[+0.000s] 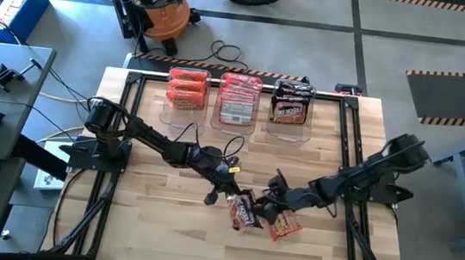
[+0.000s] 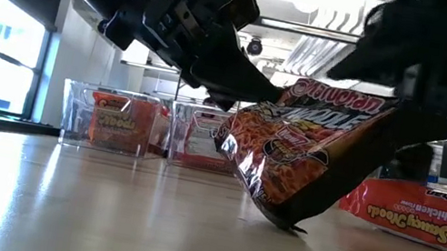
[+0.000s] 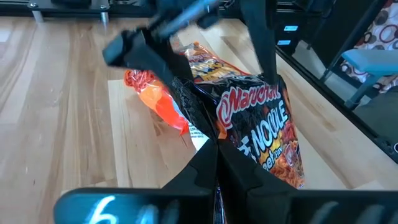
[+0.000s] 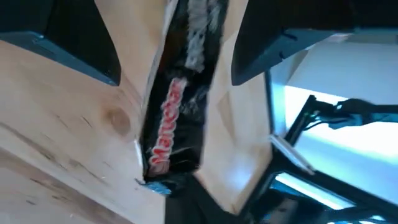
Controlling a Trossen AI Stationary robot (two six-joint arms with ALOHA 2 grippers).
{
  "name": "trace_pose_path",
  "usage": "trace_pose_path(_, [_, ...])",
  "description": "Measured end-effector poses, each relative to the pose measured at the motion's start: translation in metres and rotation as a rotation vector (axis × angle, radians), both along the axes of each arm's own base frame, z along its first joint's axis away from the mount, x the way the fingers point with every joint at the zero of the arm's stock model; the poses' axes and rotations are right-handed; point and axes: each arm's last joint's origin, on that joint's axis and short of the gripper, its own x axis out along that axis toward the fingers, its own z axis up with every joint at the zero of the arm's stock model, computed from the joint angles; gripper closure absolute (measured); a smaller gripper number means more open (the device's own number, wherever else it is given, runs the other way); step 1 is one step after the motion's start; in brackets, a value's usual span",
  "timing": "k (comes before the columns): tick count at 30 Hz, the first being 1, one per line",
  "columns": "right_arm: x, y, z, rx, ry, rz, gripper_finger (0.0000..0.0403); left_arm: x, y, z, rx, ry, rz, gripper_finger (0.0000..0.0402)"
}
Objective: Sort Maruchan noodles
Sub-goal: Put the black noodle pack into the right transparent bin
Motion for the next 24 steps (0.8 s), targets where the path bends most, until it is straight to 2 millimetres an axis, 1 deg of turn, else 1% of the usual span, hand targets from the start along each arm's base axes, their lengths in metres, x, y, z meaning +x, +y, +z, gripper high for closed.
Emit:
trace_pose_path(4, [0.019, 0.002, -0.009, 0.006, 0.033, 0.014, 0.0105, 0.000, 0.000, 0.000, 0.001, 0.000, 0.001, 0.0401])
trace_pose_path(7, [0.033, 0.004, -0.010, 0.019, 0.036, 0.032, 0.0105, 0.000, 0.000, 0.000, 0.003, 0.000, 0.008, 0.0401])
trace_pose_path(10, [0.042, 0.006, -0.011, 0.012, 0.034, 0.036, 0.0108, 0.000, 0.000, 0.000, 0.007, -0.001, 0.017, 0.0401])
trace_pose_path(12, [0.043, 0.006, -0.010, -0.005, 0.027, 0.031, 0.0118, 0.000, 0.001, 0.000, 0.012, -0.002, 0.027, 0.0401])
trace_pose_path(15, [0.042, 0.009, -0.010, -0.015, 0.022, 0.012, 0.0149, 0.000, 0.001, 0.000, 0.016, -0.003, 0.035, 0.0401])
trace_pose_path(20, [0.041, 0.012, -0.010, -0.034, 0.016, -0.001, 0.0220, 0.000, -0.001, 0.001, 0.015, -0.005, 0.030, 0.0401])
trace_pose_path(24, [0.040, 0.013, -0.010, -0.061, 0.008, 0.002, 0.0274, -0.001, -0.003, 0.008, 0.000, -0.023, 0.029, 0.0391])
